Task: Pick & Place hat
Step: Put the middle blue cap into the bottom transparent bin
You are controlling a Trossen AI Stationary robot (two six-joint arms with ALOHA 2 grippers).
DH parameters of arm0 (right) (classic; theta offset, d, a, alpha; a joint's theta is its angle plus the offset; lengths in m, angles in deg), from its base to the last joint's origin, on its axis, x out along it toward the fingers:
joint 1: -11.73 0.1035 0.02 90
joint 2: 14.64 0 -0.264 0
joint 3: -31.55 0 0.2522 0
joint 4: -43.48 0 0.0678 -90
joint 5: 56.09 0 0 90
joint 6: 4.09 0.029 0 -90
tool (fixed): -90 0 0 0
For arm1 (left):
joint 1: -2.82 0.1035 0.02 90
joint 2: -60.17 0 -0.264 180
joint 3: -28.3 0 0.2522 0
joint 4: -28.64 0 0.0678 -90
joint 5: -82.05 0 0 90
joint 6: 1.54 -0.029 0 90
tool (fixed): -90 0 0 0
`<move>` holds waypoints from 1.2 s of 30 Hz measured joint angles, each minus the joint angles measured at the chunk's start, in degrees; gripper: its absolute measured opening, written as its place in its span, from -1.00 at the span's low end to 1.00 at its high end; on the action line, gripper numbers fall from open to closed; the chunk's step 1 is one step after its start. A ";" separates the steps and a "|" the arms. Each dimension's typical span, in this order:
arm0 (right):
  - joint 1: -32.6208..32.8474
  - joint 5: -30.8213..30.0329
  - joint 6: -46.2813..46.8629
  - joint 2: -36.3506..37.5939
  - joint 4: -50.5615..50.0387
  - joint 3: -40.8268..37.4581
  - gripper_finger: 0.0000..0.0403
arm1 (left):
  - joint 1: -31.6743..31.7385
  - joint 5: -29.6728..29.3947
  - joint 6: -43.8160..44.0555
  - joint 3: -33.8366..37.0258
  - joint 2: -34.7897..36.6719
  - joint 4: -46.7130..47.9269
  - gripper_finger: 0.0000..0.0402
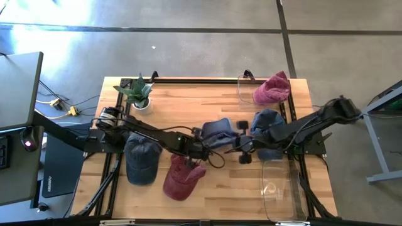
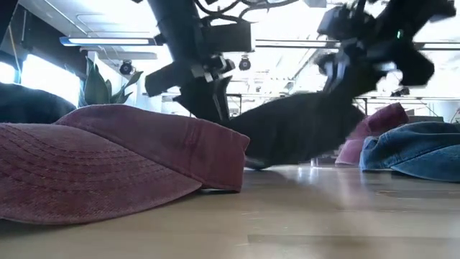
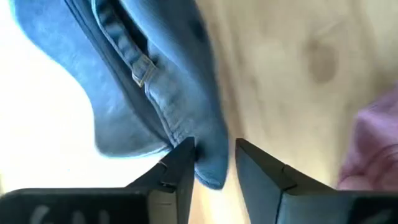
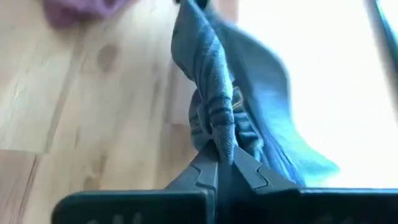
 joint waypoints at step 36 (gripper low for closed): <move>10.75 25.25 53.60 20.23 -56.10 40.44 -0.99 | 0.02 -15.00 10.28 18.35 2.57 -28.58 -0.36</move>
